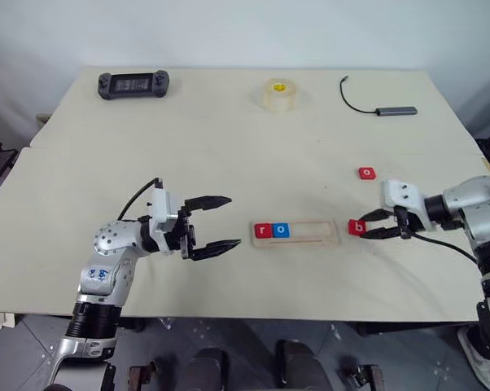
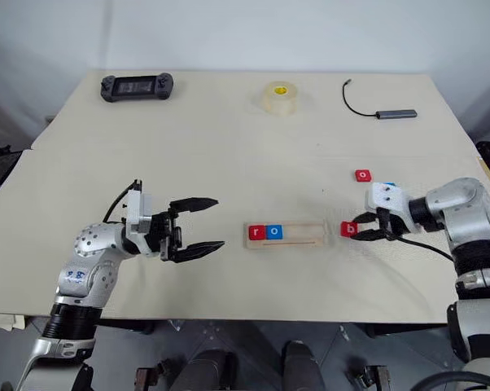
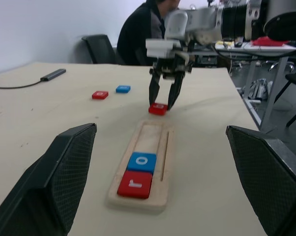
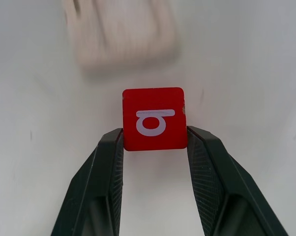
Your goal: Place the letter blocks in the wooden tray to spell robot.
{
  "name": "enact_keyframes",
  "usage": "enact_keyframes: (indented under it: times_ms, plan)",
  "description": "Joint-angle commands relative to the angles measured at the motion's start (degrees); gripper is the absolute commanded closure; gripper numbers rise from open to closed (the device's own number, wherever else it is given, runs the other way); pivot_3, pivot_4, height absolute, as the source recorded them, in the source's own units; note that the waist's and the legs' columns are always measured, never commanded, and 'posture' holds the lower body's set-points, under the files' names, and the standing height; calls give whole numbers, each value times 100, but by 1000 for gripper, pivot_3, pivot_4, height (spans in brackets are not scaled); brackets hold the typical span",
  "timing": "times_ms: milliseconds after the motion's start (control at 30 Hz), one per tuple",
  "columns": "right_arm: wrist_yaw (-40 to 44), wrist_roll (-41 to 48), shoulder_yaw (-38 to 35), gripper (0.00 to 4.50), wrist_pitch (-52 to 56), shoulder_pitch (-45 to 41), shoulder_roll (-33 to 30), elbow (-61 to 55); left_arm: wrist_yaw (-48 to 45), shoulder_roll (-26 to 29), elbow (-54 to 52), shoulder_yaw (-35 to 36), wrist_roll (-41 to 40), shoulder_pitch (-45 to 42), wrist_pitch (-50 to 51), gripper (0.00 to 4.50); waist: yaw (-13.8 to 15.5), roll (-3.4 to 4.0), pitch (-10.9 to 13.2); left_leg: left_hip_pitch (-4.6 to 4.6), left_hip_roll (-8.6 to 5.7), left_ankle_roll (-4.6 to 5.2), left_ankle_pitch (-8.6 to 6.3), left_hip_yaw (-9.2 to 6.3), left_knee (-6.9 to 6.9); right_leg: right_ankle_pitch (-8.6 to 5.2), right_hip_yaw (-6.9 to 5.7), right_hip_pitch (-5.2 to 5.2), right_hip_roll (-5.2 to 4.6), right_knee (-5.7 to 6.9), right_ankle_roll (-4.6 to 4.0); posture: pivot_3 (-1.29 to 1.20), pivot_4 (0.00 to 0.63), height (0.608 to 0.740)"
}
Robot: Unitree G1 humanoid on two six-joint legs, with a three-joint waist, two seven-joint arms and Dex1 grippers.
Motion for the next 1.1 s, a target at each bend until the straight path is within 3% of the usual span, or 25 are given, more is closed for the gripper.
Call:
enact_keyframes:
  times_ms: [33,333,700,733,967,1100]
  plan:
    - [509,127,176,3037,538,-317,156,-759,-31,112,3,156,-18,134,-165,0,-10,0,0,0,1,-1,0,-1,0,0,-1,0,0,-1,0,0,150,740]
    - [291,-224,915,3037,373,-590,889,-884,92,102,-158,88,-46,268,-163,0,85,0,0,-8,-8,-1,-1,-14,1,0,-12,-1,-1,-1,-1,0,150,740]
    - [319,-214,1110,3037,583,-571,965,-1084,222,130,-332,120,-94,420,-131,0,62,0,0,-12,-14,1,-1,-16,0,0,-16,-4,3,0,-1,0,150,740]
    - [310,-212,1107,2310,612,-577,968,-1105,232,127,-341,117,-95,427,-129,0,63,0,0,-12,-13,1,-1,-16,0,0,-16,-4,3,0,-1,0,150,740]
    - [465,199,803,46,1267,-519,646,-1717,263,84,-359,77,-95,458,-130,0,65,1,1,-13,-13,1,-1,-16,0,0,-15,-6,1,0,-1,0,150,740]
    - [459,551,539,15,1665,-262,220,-2166,253,63,-321,57,-88,446,-138,0,91,1,1,-16,-15,2,-2,-20,0,0,-18,-5,-2,-2,-1,0,150,740]
